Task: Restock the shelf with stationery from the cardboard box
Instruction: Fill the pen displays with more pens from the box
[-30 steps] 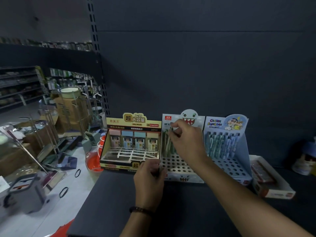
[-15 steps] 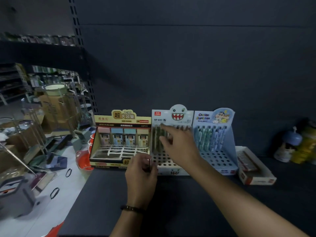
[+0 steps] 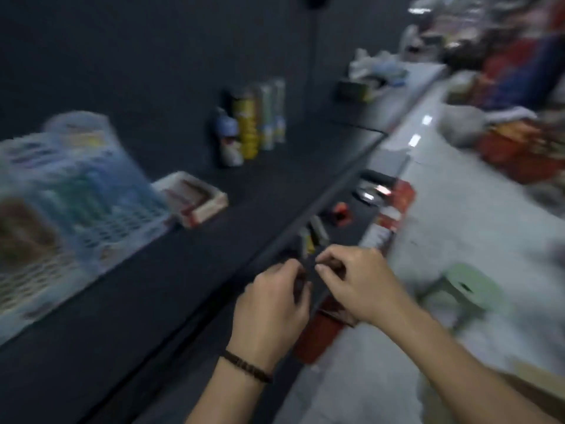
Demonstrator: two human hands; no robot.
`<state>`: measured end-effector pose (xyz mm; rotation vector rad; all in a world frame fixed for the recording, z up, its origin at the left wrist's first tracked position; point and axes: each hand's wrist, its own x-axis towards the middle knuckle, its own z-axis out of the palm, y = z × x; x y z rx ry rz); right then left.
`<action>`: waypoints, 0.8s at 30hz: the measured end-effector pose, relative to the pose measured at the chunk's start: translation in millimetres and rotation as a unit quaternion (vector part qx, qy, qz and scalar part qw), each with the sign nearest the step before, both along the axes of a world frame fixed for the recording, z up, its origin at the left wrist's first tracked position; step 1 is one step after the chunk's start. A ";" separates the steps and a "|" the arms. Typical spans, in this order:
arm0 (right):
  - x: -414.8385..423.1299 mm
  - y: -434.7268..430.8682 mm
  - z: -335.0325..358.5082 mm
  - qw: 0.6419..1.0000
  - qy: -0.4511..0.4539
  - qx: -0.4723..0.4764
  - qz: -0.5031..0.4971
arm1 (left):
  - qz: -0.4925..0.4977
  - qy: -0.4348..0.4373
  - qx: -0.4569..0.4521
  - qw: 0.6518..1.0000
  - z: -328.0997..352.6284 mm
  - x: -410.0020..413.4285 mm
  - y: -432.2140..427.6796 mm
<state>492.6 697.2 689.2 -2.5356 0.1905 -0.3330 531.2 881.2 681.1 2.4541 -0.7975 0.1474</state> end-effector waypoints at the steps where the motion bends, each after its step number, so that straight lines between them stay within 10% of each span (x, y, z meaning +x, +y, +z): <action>1: -23.8 -28.1 -14.6 0.999 0.042 -0.009 -0.033 | -0.032 0.014 0.030 0.999 -11.5 -8.3 -26.8; 10: -282.1 -209.2 -143.3 0.896 0.303 0.119 -0.300 | -0.299 0.123 0.241 0.915 -111.9 -114.6 -229.6; 24: -513.8 -455.9 -324.7 0.743 0.383 0.261 -0.483 | -0.438 0.189 0.374 0.795 -298.3 -275.6 -528.9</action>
